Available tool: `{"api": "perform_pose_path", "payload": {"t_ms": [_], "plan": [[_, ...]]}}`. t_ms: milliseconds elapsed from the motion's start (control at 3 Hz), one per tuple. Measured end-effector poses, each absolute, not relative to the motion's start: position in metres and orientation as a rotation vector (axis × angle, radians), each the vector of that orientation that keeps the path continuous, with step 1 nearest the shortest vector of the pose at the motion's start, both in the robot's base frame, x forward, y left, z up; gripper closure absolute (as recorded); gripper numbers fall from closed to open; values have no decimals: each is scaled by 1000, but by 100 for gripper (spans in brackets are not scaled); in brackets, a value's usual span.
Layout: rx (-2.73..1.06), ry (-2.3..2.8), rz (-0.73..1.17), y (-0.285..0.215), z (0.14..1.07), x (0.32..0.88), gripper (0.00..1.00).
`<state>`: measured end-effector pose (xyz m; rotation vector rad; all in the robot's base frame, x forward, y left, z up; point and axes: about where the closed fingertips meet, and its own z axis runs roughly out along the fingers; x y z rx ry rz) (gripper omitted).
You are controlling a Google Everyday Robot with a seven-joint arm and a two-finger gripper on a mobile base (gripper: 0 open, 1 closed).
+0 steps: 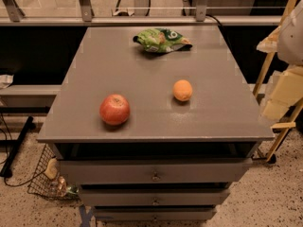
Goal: Move orange near green rice chip bag
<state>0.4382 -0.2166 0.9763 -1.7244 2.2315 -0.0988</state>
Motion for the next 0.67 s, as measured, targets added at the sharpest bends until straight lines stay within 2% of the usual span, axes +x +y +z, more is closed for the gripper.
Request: {"api": "perform_pose_path", "payload": {"t_ms": [333, 667], "plan": [[-1724, 2231, -99, -217, 976, 438, 0], [-1675, 2214, -48, -206, 962, 471, 0]]}}
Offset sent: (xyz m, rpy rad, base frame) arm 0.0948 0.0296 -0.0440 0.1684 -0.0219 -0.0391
